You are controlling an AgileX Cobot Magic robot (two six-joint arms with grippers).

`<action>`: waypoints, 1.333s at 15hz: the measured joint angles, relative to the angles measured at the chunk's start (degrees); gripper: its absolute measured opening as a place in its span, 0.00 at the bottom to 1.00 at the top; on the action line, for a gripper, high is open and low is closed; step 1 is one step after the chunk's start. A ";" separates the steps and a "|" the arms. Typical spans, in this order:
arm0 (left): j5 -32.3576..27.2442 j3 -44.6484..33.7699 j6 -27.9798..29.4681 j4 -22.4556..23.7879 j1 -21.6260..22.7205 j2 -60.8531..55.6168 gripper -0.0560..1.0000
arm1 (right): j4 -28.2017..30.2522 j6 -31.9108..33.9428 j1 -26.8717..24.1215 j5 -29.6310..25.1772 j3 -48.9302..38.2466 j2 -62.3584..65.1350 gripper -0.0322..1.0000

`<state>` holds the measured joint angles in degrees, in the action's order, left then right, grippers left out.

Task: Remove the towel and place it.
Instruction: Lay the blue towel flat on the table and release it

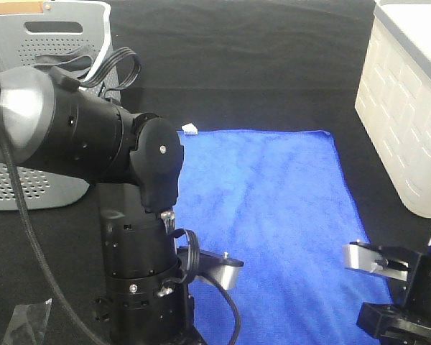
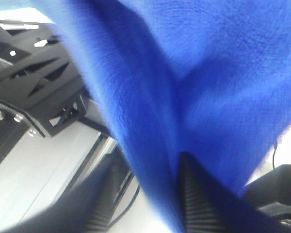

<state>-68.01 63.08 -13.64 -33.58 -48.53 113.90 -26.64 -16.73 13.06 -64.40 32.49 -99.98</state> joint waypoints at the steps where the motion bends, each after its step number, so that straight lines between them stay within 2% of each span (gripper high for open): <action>1: 0.06 0.00 1.20 -0.29 0.00 0.00 0.39 | 0.00 0.11 0.00 0.00 0.00 1.03 0.51; 3: 0.23 0.00 3.78 -0.34 0.00 0.00 0.63 | -0.06 1.38 0.00 0.00 0.00 3.32 0.57; 5: -0.11 0.00 4.76 -0.06 0.00 0.00 0.72 | 0.23 2.86 0.00 -0.06 -0.06 6.07 0.60; 8: -1.09 0.74 5.16 0.11 0.00 -0.34 0.74 | 2.86 4.98 0.00 -0.11 -0.11 11.29 0.64; 11: -1.32 4.70 6.70 2.58 0.00 -3.32 0.74 | 6.82 8.02 0.00 -0.97 1.60 18.22 0.65; 13: -1.43 7.68 8.37 6.88 0.00 -4.13 0.74 | 9.85 9.05 0.00 -1.78 6.88 21.83 0.65; 17: -1.55 15.81 11.52 18.91 0.69 -4.18 0.74 | 15.58 10.60 -0.17 -3.38 20.51 20.57 0.65; 20: -1.55 25.38 12.26 23.84 6.25 -3.32 0.74 | 18.85 13.01 -2.18 -3.32 31.40 13.81 0.65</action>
<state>-69.56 88.46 -1.38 -9.74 -42.28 110.58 -7.79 -3.72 10.89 -67.72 63.88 -86.17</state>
